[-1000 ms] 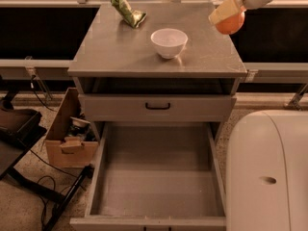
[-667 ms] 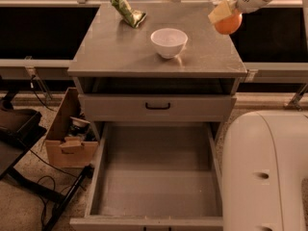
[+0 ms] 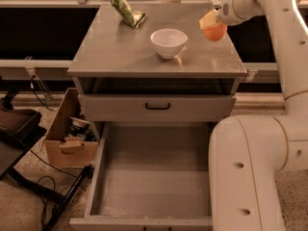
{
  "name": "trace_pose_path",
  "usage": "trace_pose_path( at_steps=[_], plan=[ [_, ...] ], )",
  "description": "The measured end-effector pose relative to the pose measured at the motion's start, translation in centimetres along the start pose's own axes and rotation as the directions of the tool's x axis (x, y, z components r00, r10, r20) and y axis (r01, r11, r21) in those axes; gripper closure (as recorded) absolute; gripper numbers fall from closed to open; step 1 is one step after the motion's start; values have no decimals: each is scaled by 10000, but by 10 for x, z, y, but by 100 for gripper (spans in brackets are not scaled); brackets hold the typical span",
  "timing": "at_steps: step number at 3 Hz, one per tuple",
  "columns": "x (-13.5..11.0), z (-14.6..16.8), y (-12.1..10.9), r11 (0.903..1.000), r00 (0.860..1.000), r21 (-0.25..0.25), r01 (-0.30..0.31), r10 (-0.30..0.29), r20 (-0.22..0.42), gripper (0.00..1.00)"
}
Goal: Pick orange from middle drawer and place on counter
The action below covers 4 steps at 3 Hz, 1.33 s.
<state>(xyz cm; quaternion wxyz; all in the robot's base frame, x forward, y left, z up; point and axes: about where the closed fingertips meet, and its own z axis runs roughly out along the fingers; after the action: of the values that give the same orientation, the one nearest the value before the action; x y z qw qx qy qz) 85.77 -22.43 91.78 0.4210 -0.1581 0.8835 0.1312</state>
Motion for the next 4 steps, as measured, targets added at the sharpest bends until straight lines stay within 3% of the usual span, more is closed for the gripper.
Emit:
trace_pose_path(
  at_steps=[1, 2, 3, 4],
  plan=[
    [-9, 45, -2, 9984, 9948, -79, -562, 566, 848, 100],
    [-12, 71, 4, 9984, 9917, -126, -556, 567, 1151, 100],
    [-6, 91, 15, 9988, 9958, -174, -454, 466, 789, 100],
    [-9, 86, 18, 9988, 9958, -172, -453, 466, 791, 76]
  ],
)
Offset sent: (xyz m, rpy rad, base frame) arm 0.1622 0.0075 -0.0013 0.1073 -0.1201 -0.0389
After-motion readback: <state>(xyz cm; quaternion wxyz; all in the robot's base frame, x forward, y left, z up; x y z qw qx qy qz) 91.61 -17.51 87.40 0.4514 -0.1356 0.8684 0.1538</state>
